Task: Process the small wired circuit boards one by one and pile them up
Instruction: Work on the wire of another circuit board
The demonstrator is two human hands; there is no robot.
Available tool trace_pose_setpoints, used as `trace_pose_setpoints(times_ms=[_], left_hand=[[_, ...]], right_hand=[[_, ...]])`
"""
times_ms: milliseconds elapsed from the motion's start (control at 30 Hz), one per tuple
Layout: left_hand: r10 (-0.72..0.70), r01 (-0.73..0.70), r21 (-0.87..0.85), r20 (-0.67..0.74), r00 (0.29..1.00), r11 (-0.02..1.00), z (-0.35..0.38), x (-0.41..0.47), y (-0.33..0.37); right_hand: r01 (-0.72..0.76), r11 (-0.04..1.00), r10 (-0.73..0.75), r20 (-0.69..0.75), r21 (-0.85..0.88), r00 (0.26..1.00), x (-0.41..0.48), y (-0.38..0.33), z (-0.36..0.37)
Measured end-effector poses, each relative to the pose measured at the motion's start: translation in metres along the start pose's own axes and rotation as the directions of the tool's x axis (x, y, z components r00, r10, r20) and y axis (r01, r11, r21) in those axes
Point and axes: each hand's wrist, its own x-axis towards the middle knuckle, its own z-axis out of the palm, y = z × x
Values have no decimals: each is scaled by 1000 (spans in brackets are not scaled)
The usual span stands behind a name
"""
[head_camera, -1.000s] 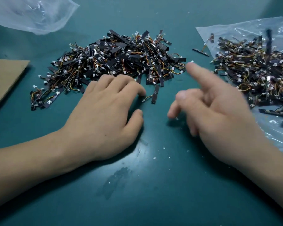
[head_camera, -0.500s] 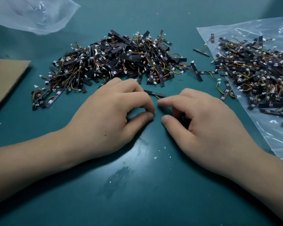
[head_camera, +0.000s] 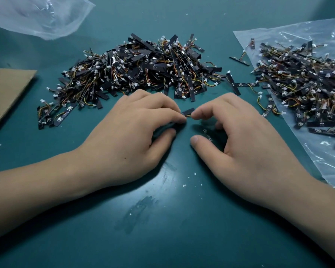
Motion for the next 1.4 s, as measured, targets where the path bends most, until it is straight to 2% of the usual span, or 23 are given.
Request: trace_pose_setpoints(times_ms=[167, 333, 433, 533, 667, 967, 1133, 1267, 1400], left_hand=[[46, -57, -114, -93, 995, 992, 1, -2, -1], [67, -74, -164, -51, 996, 984, -1, -1, 2], [46, -53, -158, -46, 998, 986, -2, -2, 3], [-10, 6, -75, -52, 999, 997, -1, -3, 4], [-47, 45, -79, -20, 999, 996, -2, -2, 4], [164, -163, -84, -1, 986, 983, -3, -1, 5], [37, -51, -132, -110, 993, 990, -4, -2, 3], [11, -33, -175, -125, 992, 984, -7, 0, 5], [25, -36, -146, -74, 997, 989, -6, -2, 8]], right_hand=[[-14, 1000, 14, 10, 10, 1000, 1, 3, 0], [44, 999, -43, 39, -11, 998, 1, 3, 1], [40, 999, -40, 44, -1, 998, 2, 3, 1], [50, 999, -50, 52, 5, 997, 2, 2, 1], [50, 995, -51, 11, 89, 999, 1, 1, 1], [42, 988, -37, -38, 152, 999, 1, -1, -1], [-33, 968, 48, -55, 249, 997, 1, 0, 0], [40, 994, -43, 21, 104, 999, 2, -2, -1], [80, 974, -91, 41, 214, 995, 1, 0, -4]])
